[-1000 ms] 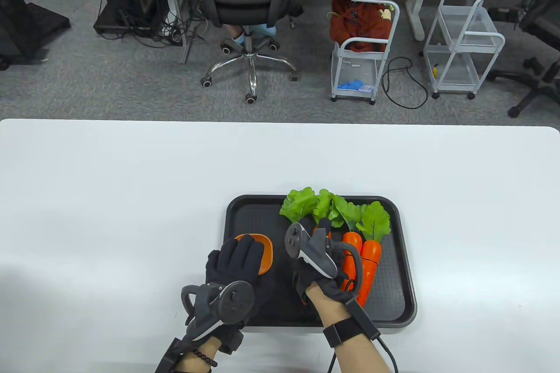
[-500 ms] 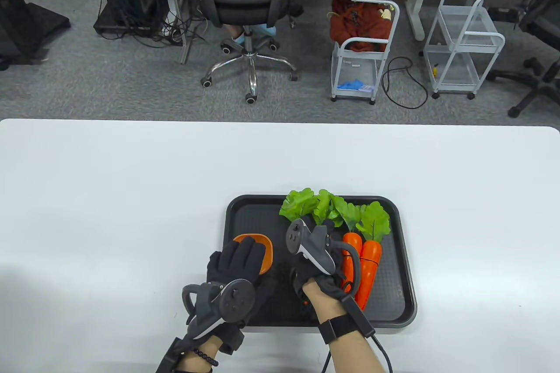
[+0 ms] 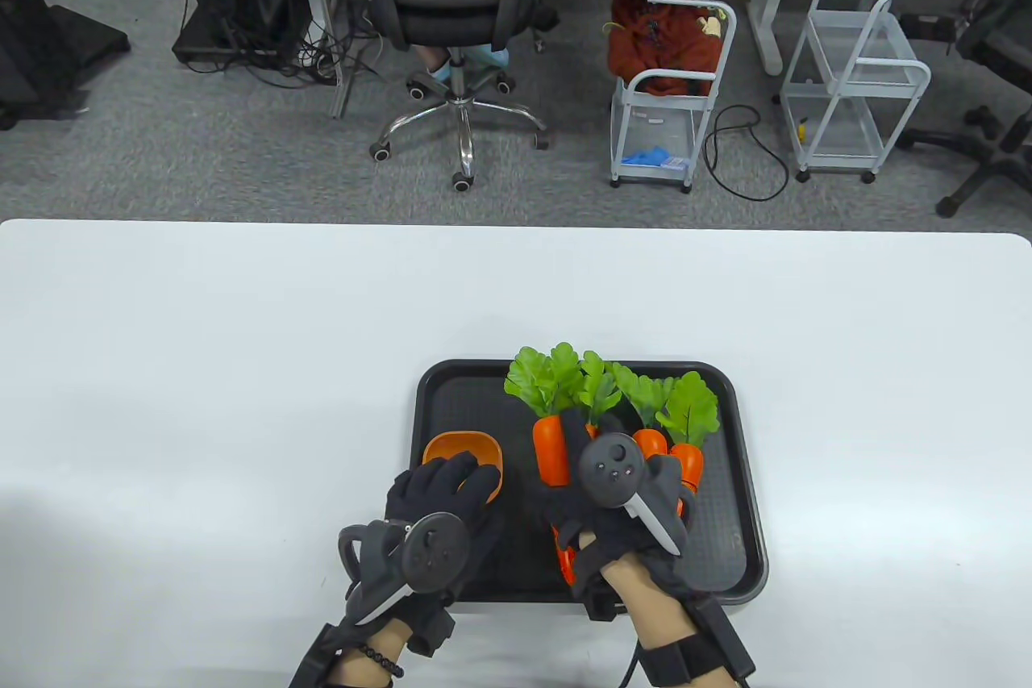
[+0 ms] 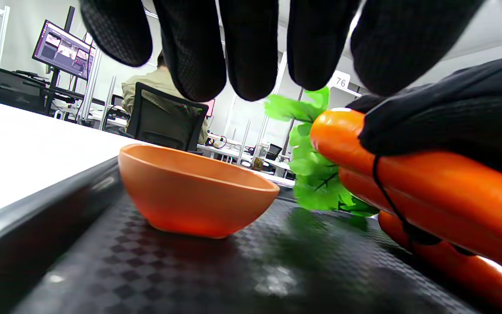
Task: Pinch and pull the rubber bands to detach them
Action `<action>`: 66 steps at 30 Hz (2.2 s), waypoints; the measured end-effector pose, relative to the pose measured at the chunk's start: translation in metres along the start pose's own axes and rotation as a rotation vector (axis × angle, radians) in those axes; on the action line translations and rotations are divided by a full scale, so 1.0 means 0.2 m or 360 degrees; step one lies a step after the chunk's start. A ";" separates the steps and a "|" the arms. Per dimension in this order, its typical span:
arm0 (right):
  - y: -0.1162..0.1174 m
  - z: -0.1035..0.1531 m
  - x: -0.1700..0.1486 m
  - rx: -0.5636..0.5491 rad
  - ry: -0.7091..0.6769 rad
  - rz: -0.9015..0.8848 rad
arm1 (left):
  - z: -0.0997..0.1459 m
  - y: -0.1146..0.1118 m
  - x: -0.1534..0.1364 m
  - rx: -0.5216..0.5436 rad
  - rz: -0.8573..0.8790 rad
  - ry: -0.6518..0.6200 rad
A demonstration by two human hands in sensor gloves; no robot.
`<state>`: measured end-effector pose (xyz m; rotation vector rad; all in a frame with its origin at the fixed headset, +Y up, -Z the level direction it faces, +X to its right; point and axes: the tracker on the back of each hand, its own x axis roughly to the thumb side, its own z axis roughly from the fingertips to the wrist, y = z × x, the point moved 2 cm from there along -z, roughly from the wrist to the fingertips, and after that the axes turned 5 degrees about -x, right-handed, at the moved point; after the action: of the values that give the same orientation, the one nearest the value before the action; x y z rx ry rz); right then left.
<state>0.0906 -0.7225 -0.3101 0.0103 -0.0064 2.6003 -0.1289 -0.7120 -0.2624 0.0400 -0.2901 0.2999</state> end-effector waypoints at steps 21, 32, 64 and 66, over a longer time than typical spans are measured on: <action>0.11 0.14 -0.04 0.0290 -0.0165 -0.1481 | 0.02 0.00 0.03 0.0064 0.0335 -0.0167; 0.21 0.15 -0.02 0.0421 -0.0167 -0.1988 | 0.07 0.04 0.05 0.0263 0.0344 -0.0248; 0.14 0.09 -0.16 0.0209 -0.0150 -0.2256 | 0.11 0.01 0.23 0.0134 0.0084 -0.0567; 0.13 0.08 -0.17 0.0191 -0.0138 -0.2268 | 0.11 0.01 0.23 0.0127 0.0062 -0.0584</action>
<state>0.1064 -0.7631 -0.2935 0.1217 0.0917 1.1713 -0.0932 -0.6989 -0.2272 0.1696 -0.6437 0.3422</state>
